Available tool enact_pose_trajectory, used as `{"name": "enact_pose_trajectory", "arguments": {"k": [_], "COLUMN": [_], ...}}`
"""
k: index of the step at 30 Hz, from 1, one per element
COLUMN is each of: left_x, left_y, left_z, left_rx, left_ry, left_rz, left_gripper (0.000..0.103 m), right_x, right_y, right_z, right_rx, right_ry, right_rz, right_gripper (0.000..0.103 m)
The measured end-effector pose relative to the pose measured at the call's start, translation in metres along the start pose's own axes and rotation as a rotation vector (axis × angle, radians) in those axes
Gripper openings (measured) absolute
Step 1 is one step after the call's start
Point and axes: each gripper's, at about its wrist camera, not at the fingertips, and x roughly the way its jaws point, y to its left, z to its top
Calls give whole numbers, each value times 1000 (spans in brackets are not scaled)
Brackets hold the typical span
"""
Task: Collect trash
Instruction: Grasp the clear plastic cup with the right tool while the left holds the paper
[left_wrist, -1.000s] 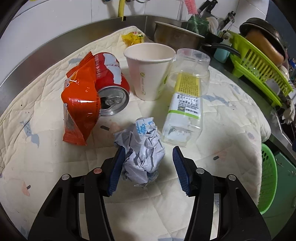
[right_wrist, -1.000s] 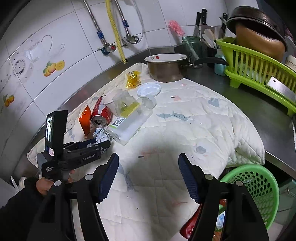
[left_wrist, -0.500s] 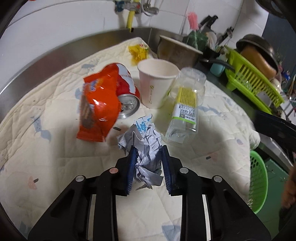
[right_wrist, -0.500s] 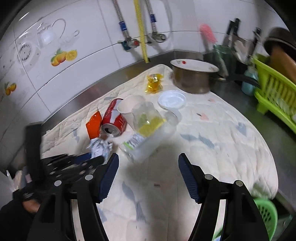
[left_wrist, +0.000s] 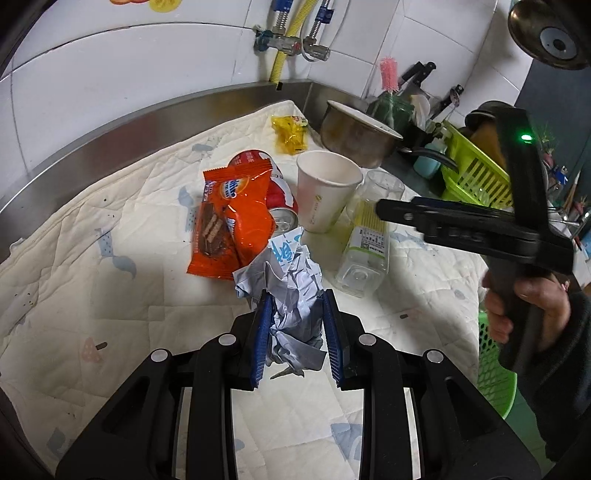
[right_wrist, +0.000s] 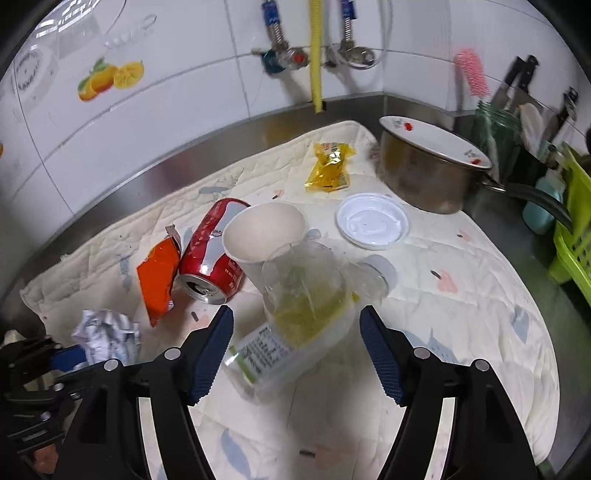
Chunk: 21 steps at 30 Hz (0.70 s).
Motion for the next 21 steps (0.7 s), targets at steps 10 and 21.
{"name": "enact_pose_trajectory", "arguments": {"k": [10, 21], "left_x": [-6, -10], "left_y": [7, 1], "left_z": [-1, 0], "left_rx": [-15, -9], "left_ry": [-14, -16], "left_rz": [-14, -23], "left_gripper": [27, 27], "right_x": [35, 14], "right_y": [4, -1], "right_z": [7, -3], "right_rx": [-59, 5], "right_ry": [38, 0], "right_rz": [-68, -56], "right_gripper": [60, 58]}}
